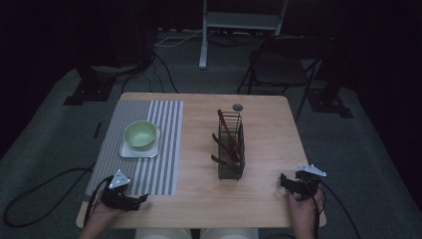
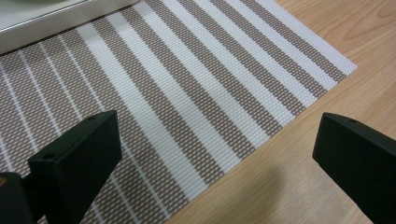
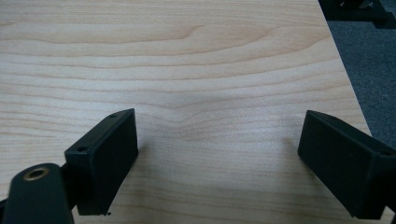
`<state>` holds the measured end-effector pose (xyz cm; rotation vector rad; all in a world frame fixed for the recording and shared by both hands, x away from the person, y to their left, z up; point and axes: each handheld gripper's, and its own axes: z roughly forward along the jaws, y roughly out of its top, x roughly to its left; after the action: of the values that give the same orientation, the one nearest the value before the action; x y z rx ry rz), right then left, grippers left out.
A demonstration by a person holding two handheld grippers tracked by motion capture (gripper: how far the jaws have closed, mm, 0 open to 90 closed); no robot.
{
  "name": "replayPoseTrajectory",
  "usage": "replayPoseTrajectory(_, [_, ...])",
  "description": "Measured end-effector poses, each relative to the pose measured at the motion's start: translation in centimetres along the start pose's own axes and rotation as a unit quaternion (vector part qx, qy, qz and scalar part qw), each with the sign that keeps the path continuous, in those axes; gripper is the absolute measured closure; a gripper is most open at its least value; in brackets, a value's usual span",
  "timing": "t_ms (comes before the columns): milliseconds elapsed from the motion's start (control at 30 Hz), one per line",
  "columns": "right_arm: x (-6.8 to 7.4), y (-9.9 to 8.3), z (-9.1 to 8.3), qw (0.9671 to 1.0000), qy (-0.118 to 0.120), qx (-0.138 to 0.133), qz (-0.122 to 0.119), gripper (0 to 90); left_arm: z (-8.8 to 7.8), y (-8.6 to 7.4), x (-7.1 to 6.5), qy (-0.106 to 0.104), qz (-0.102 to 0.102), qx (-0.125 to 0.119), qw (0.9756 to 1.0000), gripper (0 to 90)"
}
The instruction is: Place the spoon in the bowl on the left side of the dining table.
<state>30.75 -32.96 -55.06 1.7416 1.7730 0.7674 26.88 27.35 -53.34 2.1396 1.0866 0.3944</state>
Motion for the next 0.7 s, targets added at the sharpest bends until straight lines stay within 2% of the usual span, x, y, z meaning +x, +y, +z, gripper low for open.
replayPoseTrajectory(200, [0.0,0.0,0.0,1.0000,0.000,0.000,0.000,11.4,0.6,0.8,-0.9,-0.013,0.017,0.003,0.9998,1.2])
replayPoseTrajectory(433, [0.0,0.0,0.0,1.0000,0.000,0.000,0.000,11.4,0.8,1.7,-1.4,-0.014,0.022,0.000,0.9997,1.1])
replayPoseTrajectory(467, [0.0,0.0,0.0,1.0000,0.000,0.000,0.000,11.4,0.7,1.9,-1.6,-0.023,0.023,-0.002,0.9995,1.1])
replayPoseTrajectory(700, [0.0,0.0,0.0,1.0000,0.000,0.000,0.000,11.4,0.7,2.8,-2.2,-0.021,0.037,0.001,0.9991,1.2])
